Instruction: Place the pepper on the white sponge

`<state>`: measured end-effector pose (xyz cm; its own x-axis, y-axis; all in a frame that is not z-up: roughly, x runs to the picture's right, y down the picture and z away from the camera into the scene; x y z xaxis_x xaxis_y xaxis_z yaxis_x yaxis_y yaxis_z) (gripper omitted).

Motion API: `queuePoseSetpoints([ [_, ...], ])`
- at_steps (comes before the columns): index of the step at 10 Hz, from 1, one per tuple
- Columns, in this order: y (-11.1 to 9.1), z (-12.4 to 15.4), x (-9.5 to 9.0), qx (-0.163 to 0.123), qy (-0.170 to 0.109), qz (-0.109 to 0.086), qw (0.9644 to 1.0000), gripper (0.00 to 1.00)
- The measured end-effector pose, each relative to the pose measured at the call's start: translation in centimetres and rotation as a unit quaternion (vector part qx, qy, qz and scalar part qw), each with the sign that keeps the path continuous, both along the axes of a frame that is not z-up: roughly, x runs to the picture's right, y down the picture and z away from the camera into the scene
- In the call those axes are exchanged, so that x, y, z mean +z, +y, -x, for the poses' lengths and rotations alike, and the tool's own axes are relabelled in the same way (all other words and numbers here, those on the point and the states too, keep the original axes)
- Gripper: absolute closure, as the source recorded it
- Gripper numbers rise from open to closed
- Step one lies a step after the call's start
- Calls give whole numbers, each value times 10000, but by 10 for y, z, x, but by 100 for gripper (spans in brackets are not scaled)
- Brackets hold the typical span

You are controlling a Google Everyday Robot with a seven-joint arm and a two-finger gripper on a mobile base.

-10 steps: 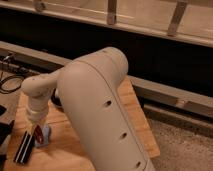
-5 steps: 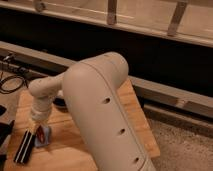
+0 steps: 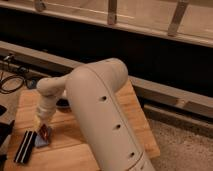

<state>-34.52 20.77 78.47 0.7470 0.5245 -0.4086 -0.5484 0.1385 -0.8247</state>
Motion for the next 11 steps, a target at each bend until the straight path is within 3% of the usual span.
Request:
queuePoseSetpoints([
  [2,9,10,5,14,-60,104,9999,43],
  [3,13,15,3,-25,-102,143,9998,39],
  [7,15,24,-3,-104,-215,149,9996,38],
  [11,-7,39,-26,-235,-448,-188,9985,38],
])
